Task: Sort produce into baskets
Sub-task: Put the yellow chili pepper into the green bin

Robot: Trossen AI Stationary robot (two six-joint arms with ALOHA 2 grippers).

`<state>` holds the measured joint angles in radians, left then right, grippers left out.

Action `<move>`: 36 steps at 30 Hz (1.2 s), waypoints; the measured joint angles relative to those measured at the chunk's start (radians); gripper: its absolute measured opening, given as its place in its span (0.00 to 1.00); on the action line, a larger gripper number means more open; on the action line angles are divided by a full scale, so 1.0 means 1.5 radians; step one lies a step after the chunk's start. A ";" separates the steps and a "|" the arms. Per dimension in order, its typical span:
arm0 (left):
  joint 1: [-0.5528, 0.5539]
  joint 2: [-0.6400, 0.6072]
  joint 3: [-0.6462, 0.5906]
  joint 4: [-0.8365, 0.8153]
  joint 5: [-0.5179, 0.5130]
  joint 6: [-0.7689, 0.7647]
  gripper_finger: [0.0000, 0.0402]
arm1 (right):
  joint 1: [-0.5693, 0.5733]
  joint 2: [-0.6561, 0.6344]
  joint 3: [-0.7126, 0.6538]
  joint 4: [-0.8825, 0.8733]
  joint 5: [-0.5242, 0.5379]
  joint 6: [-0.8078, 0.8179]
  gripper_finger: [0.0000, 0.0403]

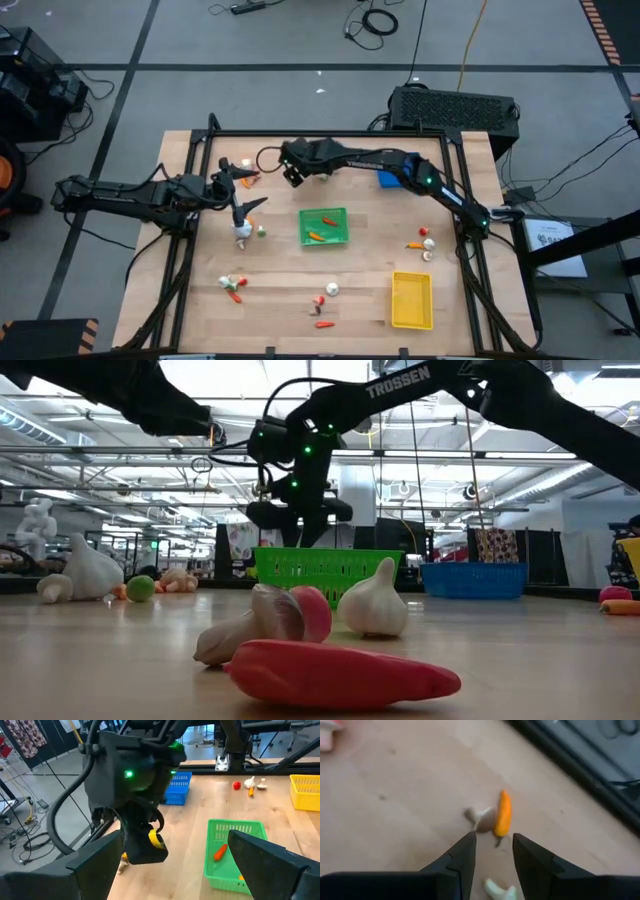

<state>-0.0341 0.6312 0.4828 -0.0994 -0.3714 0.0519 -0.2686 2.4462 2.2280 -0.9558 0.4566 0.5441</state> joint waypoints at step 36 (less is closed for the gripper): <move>0.000 0.032 0.000 -0.023 -0.001 -0.032 0.91 | 0.001 0.041 -0.095 0.114 -0.004 0.061 0.30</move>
<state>-0.0341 0.6792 0.4828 -0.1335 -0.3725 0.0040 -0.2666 2.5080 2.0859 -0.7842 0.4503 0.6355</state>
